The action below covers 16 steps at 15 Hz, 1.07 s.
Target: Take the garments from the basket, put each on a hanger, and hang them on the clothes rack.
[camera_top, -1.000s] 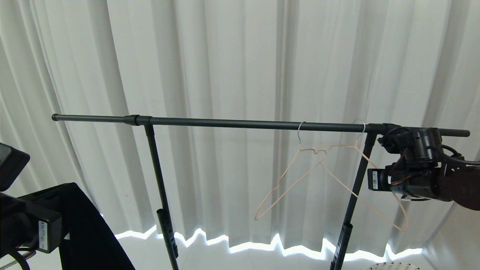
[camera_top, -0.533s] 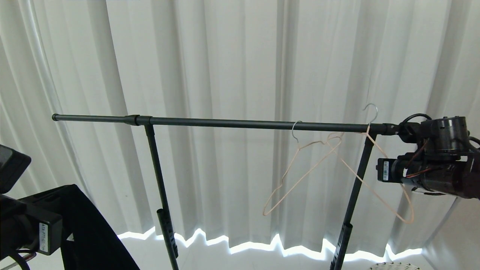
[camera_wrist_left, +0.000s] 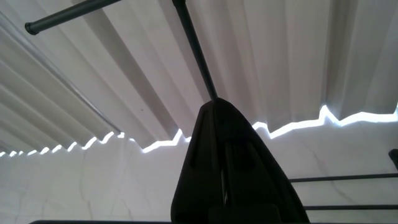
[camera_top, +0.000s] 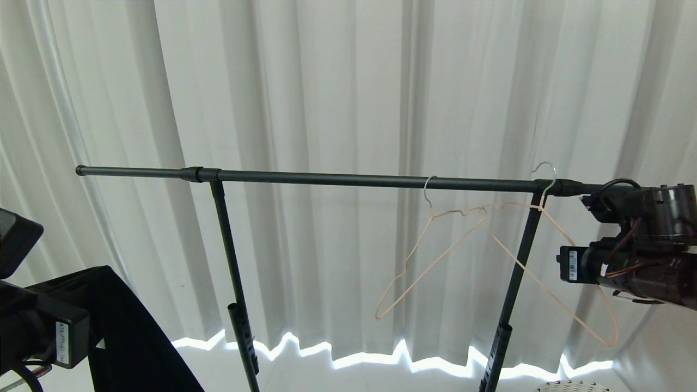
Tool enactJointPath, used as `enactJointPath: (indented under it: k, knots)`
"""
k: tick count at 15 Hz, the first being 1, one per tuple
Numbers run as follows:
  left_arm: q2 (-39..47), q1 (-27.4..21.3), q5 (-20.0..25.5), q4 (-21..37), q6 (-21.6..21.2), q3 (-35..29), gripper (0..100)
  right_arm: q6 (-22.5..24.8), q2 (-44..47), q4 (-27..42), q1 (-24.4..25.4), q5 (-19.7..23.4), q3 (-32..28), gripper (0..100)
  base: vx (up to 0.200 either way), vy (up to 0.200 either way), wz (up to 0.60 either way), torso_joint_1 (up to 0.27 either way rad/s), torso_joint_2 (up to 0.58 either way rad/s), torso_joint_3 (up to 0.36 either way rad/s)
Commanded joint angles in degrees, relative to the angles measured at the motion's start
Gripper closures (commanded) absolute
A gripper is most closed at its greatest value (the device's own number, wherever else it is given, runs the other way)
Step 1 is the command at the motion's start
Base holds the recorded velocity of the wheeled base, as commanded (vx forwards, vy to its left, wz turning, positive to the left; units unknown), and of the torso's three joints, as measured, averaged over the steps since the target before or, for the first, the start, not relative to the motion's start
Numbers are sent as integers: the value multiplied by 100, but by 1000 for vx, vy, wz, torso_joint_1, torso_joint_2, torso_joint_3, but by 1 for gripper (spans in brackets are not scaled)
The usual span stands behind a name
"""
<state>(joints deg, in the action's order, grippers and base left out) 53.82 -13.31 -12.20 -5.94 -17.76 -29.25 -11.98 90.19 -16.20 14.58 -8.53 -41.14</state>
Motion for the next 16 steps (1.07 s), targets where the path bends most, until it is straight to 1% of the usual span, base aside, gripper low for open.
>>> enactJointPath:
  k: [1,4,8,11,12,15,16]
  knots:
    - [-3,-5,-1,-4,1,-2,100,3,-194,-6,1,-8,186,100,0,0,0,0,0,0]
    - [-12,-5,-1,-4,1,-20,100,3,-326,-15,1,-8,590,100,0,0,0,0,0,0]
    - [-12,-5,-1,-4,1,-20,100,3,-564,-15,98,-8,915,100,0,0,0,0,0,0]
    - [-12,4,-1,-4,1,-20,100,3,-783,-15,291,-8,1302,100,0,0,0,0,0,0]
    - [-3,4,-1,-4,1,-11,100,3,-959,-15,423,-17,1574,100,0,0,0,0,0,0]
    - [23,4,-1,-4,-8,-11,100,3,-1346,-6,563,-43,1987,100,0,0,0,0,0,0]
    - [32,4,-10,-4,-8,-2,100,12,-1407,-6,563,-43,2066,100,-200,0,0,2,2,7]
